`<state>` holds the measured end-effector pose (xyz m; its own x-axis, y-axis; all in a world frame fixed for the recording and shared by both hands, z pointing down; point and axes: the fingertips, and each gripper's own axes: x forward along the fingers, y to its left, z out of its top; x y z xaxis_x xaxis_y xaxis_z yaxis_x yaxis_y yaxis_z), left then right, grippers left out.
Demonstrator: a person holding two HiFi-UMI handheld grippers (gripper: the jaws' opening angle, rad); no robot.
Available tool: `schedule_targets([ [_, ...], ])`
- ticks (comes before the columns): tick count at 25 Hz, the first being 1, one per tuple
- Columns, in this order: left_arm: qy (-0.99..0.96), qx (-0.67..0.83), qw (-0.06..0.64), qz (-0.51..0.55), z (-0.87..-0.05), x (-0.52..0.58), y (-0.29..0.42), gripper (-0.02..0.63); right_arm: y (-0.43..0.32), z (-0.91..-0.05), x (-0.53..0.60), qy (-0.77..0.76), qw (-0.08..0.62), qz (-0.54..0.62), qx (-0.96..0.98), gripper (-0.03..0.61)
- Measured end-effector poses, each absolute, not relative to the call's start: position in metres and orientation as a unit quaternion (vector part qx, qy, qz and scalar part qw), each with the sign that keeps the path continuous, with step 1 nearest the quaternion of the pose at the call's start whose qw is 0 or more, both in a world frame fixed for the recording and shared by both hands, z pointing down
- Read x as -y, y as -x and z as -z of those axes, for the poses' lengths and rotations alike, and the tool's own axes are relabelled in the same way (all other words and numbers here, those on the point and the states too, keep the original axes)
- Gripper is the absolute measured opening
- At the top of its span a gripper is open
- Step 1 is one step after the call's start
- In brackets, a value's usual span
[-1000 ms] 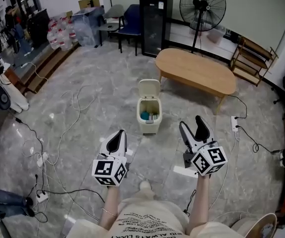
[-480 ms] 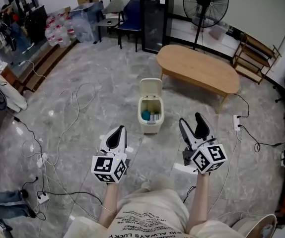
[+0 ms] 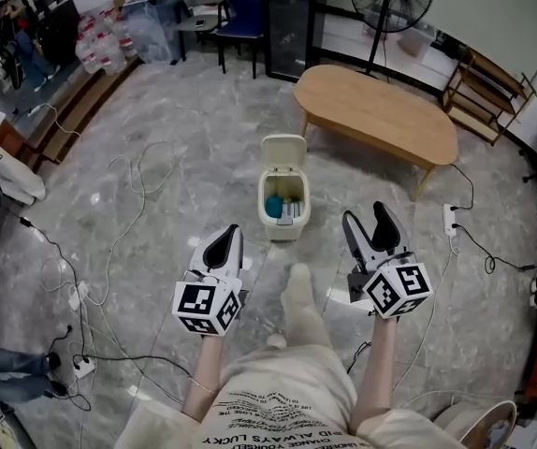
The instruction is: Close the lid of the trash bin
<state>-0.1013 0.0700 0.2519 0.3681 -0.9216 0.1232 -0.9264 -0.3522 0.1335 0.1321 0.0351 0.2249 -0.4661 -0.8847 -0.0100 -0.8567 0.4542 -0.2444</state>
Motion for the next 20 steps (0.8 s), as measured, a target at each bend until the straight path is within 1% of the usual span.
schedule_targets([
  [8, -0.822, 0.56, 0.103, -0.027, -0.265, 0.007, 0.102, 0.023, -0.121, -0.243, 0.045, 0.5, 0.051, 0.114, -0.857, 0.294],
  [20, -0.796, 0.583, 0.158, -0.044, -0.299, 0.123, 0.106, 0.023, -0.098, -0.279, 0.177, 0.462, -0.026, 0.127, -0.878, 0.294],
])
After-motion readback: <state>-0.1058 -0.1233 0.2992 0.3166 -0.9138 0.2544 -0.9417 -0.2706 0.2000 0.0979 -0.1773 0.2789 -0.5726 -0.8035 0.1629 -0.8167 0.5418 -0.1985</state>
